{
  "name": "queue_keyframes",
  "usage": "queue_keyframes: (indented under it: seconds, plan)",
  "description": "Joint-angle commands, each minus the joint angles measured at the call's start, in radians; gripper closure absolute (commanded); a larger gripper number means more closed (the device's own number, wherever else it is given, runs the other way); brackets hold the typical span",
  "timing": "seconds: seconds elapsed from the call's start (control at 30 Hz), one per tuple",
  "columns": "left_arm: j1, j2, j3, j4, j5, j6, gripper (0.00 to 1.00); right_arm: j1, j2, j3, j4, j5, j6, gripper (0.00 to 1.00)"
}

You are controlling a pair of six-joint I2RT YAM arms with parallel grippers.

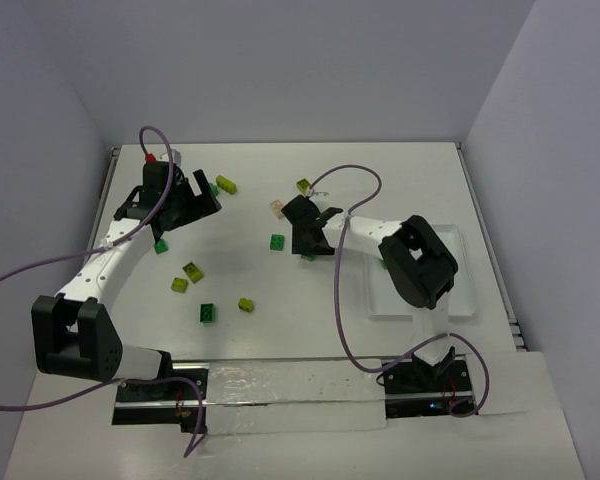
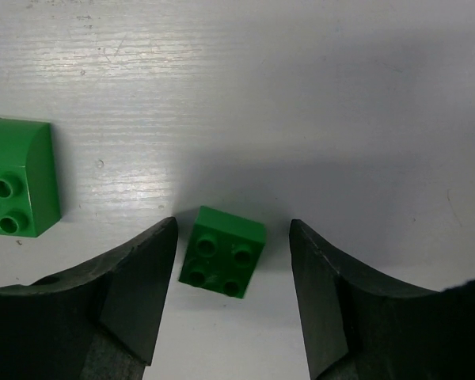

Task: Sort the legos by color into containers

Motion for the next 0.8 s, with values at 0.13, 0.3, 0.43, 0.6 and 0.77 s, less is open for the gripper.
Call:
queue_keyframes:
  seconds: [0.13, 0.3, 0.43, 0.6, 0.77]
  plan:
    - [-0.007, -0.013, 0.006, 0.040, 0.002, -0.004, 0.01, 0.032, -0.036, -0.013, 0.012, 0.070, 0.037, 0.51]
    - [-0.007, -0.019, 0.004, 0.035, -0.005, 0.000, 0.01, 0.035, -0.061, -0.013, 0.013, 0.067, 0.023, 0.76]
    - [-0.005, -0.020, 0.003, 0.033, -0.003, -0.003, 0.01, 0.028, -0.166, -0.050, 0.011, 0.125, -0.011, 0.78]
    - [-0.005, -0.024, 0.001, 0.036, 0.000, -0.002, 0.01, -0.026, -0.338, -0.183, 0.034, 0.183, -0.040, 0.77]
    - [-0.006, -0.024, 0.003, 0.039, 0.002, -0.001, 0.01, -0.129, -0.516, -0.322, 0.047, 0.184, -0.038, 0.76]
